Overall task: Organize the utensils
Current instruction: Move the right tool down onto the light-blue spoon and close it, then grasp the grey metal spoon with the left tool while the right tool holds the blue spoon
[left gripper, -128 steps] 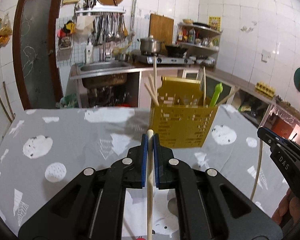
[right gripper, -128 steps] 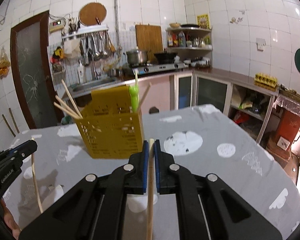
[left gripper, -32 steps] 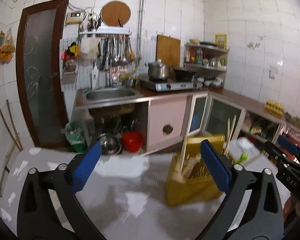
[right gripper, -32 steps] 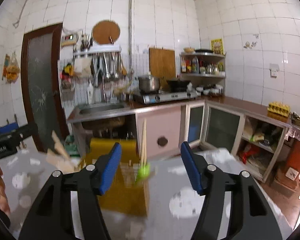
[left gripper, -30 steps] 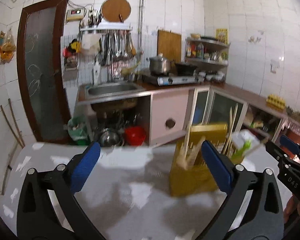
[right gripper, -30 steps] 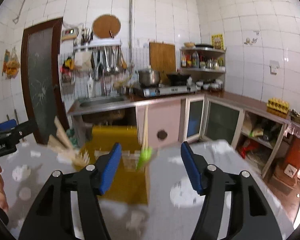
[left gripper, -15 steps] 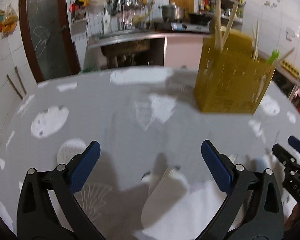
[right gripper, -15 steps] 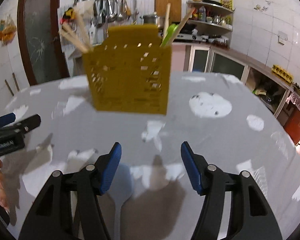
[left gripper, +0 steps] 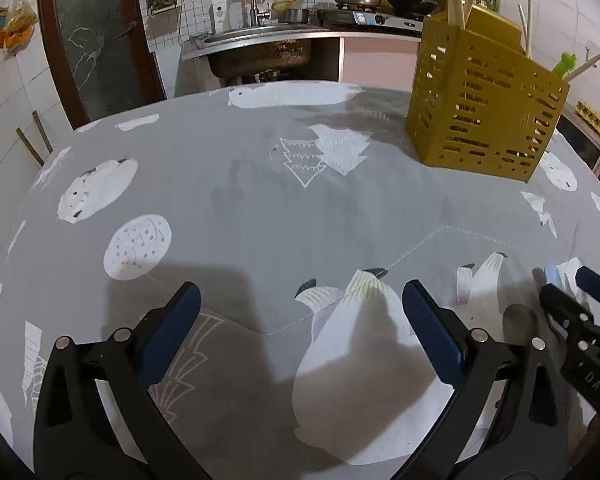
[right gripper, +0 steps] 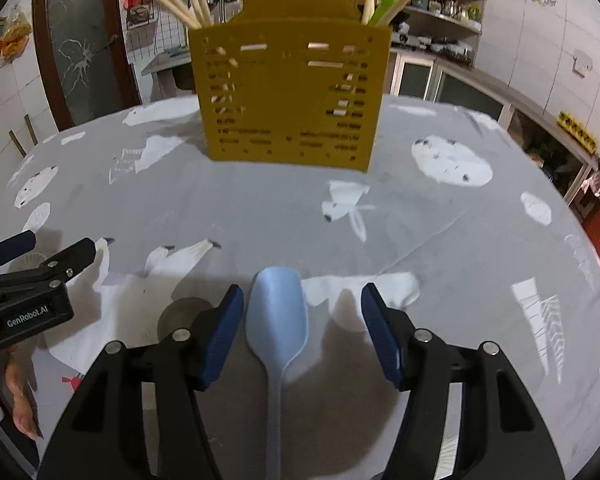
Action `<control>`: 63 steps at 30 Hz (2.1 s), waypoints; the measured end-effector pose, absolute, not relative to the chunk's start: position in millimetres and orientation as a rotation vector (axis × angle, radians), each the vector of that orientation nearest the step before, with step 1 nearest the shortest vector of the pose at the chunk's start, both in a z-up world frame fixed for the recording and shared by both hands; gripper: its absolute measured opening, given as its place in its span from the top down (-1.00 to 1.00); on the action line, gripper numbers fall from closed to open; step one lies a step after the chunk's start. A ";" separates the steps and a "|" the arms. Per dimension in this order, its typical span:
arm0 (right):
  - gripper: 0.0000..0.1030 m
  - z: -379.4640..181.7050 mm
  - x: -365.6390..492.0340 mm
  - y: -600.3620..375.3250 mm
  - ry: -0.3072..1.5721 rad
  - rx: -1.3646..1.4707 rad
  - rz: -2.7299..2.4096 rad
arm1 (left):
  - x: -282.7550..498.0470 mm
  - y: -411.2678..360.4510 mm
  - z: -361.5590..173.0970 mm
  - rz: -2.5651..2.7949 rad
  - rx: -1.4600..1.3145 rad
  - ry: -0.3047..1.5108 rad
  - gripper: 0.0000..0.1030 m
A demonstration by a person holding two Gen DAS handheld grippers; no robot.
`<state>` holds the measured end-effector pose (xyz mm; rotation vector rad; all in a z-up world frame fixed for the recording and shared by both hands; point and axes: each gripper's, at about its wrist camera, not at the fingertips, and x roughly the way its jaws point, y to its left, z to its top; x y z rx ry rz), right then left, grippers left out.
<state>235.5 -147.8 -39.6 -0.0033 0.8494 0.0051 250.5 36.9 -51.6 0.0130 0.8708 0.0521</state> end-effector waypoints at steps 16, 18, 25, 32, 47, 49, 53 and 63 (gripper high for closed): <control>0.36 -43.7 236.1 -173.1 0.868 0.012 0.003 | 240.2 -15.7 -56.9 -0.040 0.013 0.923 -0.90; 0.36 -43.7 235.8 -184.8 0.869 0.023 -0.013 | 237.3 -29.1 -57.8 -0.058 0.017 0.928 -0.90; 0.36 -44.2 234.3 -221.6 0.870 0.054 -0.062 | 232.1 -62.8 -60.1 -0.085 0.036 0.946 -0.90; 0.36 -43.8 231.3 -246.7 0.868 0.056 -0.097 | 226.3 -74.2 -47.5 -0.107 0.044 0.903 -0.90; 0.36 -44.2 220.1 -286.6 0.864 0.126 -0.153 | 205.1 -127.6 -58.0 -0.275 0.179 0.936 -0.69; 0.36 -44.5 219.6 -286.3 0.861 0.126 -0.153 | 205.3 -132.3 -59.9 -0.279 0.190 0.935 -0.61; 0.36 -44.8 219.6 -286.4 0.862 0.125 -0.152 | 211.4 -131.8 -59.6 -0.285 0.170 0.946 -0.31; 0.36 -44.6 219.7 -281.3 0.864 0.115 -0.156 | 227.0 -121.5 -55.4 -0.263 0.125 0.968 0.32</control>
